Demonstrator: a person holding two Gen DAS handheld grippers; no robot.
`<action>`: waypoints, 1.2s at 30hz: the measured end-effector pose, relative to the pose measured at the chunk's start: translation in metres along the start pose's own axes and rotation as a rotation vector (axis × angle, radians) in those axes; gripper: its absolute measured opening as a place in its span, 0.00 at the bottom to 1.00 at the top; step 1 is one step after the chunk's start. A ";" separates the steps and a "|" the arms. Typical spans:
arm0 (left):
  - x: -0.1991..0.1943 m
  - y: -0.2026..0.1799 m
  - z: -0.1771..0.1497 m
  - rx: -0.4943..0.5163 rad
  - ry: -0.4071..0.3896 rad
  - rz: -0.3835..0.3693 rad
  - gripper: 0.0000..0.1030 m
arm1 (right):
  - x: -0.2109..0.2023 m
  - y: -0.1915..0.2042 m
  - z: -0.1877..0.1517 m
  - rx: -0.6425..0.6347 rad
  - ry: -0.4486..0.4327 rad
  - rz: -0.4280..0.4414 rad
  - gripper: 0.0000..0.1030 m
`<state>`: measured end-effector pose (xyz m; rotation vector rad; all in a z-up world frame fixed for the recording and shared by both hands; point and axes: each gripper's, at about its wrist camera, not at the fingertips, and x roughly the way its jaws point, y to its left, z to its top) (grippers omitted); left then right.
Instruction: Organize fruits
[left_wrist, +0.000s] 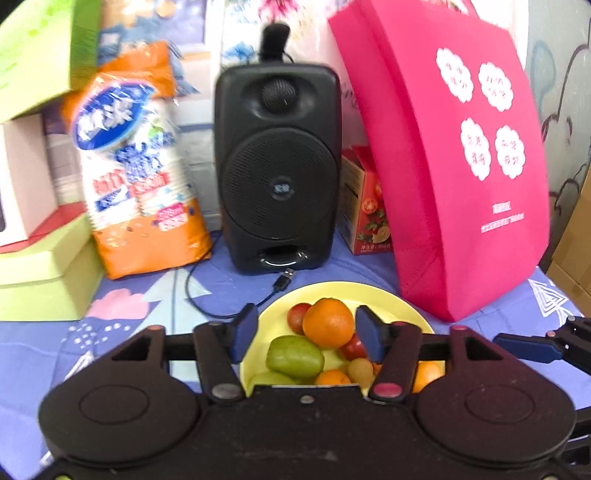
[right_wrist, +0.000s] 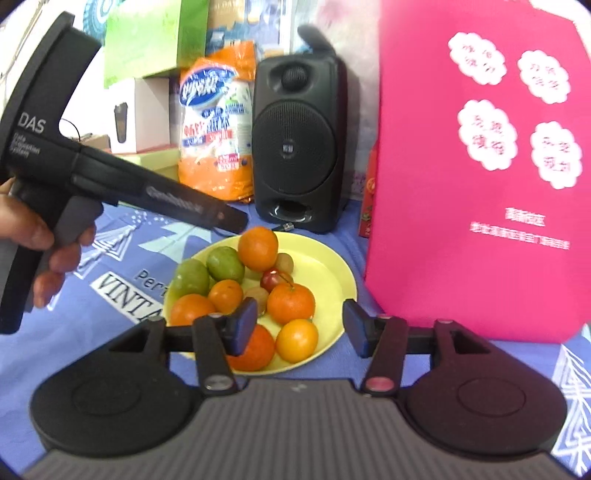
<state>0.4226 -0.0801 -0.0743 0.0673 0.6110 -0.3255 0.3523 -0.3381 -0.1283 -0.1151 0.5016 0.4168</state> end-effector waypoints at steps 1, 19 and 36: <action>-0.009 0.000 -0.003 0.007 -0.008 0.009 0.59 | -0.008 0.001 -0.001 -0.001 -0.005 0.002 0.54; -0.162 -0.024 -0.123 -0.085 -0.069 0.128 1.00 | -0.100 0.058 -0.060 0.072 -0.035 0.039 0.93; -0.251 -0.046 -0.156 -0.138 -0.070 0.237 1.00 | -0.175 0.099 -0.051 0.147 -0.037 -0.216 1.00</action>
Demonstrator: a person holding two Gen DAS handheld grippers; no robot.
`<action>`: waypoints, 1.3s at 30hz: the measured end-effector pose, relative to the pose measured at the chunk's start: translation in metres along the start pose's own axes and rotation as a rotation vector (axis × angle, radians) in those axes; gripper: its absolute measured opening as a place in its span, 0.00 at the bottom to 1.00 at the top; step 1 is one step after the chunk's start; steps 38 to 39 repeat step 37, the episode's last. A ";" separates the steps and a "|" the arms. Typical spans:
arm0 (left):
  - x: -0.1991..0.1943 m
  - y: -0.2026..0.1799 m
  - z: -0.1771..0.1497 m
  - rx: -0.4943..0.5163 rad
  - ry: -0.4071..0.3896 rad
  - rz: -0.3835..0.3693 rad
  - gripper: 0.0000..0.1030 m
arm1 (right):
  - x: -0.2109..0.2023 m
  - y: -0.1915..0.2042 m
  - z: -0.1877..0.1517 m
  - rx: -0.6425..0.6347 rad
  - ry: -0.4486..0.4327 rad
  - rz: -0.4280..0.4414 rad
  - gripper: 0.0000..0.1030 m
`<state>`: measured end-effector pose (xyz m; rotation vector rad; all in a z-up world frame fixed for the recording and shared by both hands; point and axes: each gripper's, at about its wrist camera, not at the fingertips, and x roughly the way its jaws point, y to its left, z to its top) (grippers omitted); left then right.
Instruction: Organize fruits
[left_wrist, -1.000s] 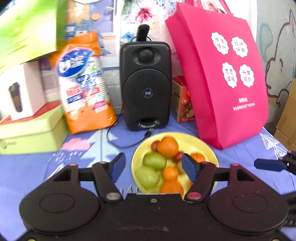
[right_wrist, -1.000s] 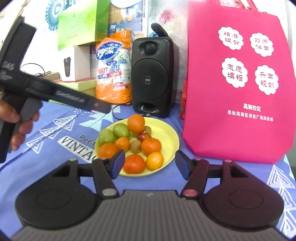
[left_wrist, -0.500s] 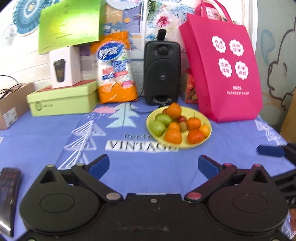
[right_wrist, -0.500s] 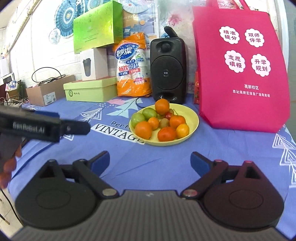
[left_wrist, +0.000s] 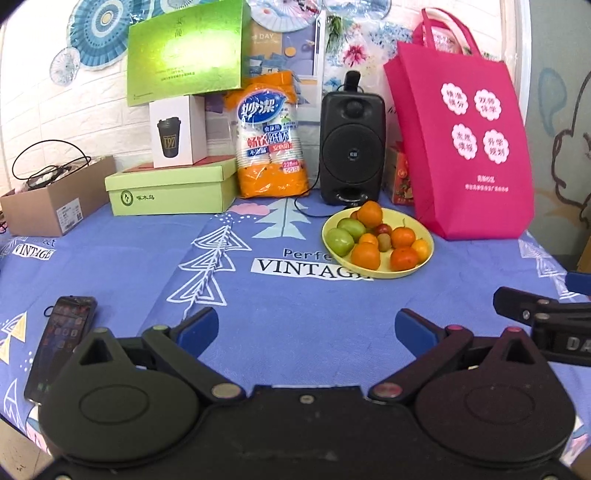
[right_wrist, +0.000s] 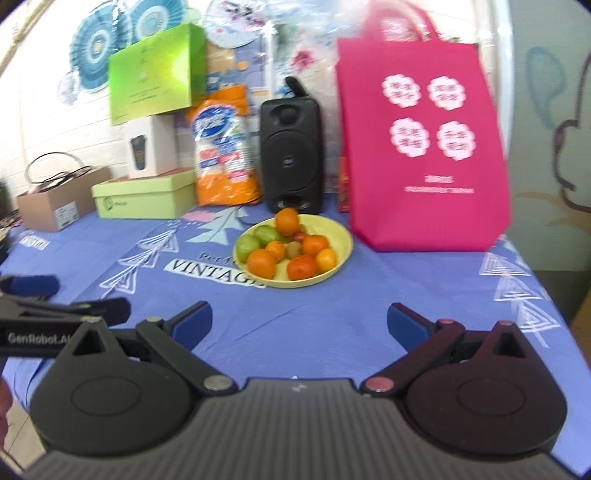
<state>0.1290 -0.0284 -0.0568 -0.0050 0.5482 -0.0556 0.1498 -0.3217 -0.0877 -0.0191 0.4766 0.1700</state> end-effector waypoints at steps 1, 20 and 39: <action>-0.005 -0.001 0.000 0.002 -0.006 0.001 1.00 | -0.004 0.003 0.002 -0.008 0.000 -0.046 1.00; -0.075 0.004 0.012 -0.022 -0.098 -0.003 1.00 | -0.046 0.001 0.007 0.062 -0.012 -0.050 1.00; -0.086 -0.014 0.009 0.060 -0.130 0.088 1.00 | -0.047 0.008 0.003 0.021 -0.009 -0.036 1.00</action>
